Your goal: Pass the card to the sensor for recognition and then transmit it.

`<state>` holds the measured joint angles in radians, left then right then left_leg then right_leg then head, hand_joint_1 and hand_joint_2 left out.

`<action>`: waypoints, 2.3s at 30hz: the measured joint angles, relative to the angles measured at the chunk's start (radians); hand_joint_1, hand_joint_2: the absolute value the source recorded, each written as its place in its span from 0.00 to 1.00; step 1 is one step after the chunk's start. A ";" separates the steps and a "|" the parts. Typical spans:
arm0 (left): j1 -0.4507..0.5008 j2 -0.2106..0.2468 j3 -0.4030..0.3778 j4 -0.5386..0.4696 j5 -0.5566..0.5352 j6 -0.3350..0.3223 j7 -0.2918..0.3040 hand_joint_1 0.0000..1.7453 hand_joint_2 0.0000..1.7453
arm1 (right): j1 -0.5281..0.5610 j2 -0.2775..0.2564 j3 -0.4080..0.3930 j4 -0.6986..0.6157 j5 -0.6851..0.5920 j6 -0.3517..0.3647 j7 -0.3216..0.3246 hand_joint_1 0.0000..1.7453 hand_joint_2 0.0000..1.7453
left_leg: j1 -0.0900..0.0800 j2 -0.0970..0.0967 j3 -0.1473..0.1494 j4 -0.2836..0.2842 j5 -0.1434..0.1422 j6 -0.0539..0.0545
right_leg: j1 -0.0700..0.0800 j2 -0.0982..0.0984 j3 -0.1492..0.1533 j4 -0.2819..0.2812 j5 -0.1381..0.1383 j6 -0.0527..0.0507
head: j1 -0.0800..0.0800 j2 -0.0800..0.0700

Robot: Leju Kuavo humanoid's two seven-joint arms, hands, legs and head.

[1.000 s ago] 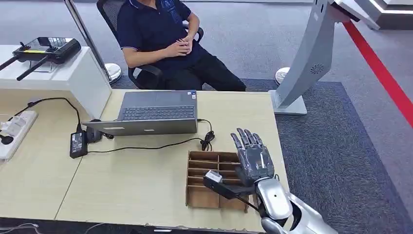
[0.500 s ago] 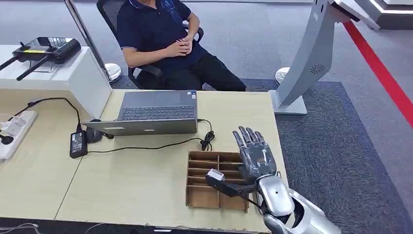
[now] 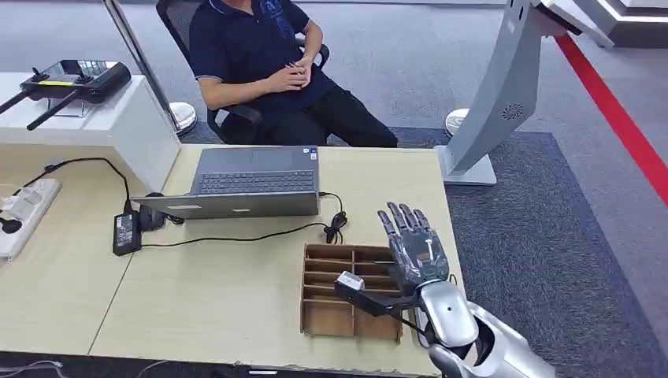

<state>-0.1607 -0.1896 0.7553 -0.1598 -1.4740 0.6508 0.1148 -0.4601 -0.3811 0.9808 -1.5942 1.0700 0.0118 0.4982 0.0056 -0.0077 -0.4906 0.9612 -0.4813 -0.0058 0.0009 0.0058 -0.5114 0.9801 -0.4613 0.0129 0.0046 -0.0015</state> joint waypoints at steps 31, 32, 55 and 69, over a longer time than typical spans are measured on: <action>0.001 0.000 0.000 0.000 0.001 0.004 -0.002 0.00 1.00 | -0.023 -0.024 0.007 -0.010 0.003 0.053 0.000 0.15 1.00 | 0.000 0.000 0.000 0.000 0.000 0.000 | 0.000 0.000 0.000 0.000 0.000 0.000 | 0.000 0.000; 0.001 0.000 0.000 0.000 0.001 0.004 -0.002 0.00 1.00 | -0.023 -0.026 0.007 -0.011 0.003 0.055 0.000 0.16 1.00 | 0.000 0.000 0.000 0.000 0.000 0.000 | 0.000 0.000 0.000 0.000 0.000 0.000 | 0.000 0.000; 0.003 0.006 0.030 0.000 0.002 0.003 -0.003 0.00 1.00 | -0.002 -0.076 -0.001 -0.063 0.018 0.117 0.003 0.15 1.00 | 0.000 0.000 0.000 0.000 0.000 -0.001 | 0.000 0.000 0.000 0.000 0.000 0.000 | 0.000 0.000; 0.003 0.005 0.030 0.000 0.005 0.007 -0.006 0.00 1.00 | -0.007 -0.076 0.003 -0.063 0.017 0.116 0.003 0.09 1.00 | 0.000 0.000 0.000 0.000 0.000 -0.001 | 0.000 0.000 0.000 0.000 0.000 0.000 | 0.000 0.000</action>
<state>-0.1579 -0.1846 0.7851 -0.1598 -1.4687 0.6580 0.1083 -0.4676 -0.4570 0.9838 -1.6575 1.0872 0.1282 0.5016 0.0057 -0.0079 -0.4907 0.9612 -0.4809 -0.0063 0.0010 0.0057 -0.5114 0.9803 -0.4613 0.0128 0.0046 -0.0015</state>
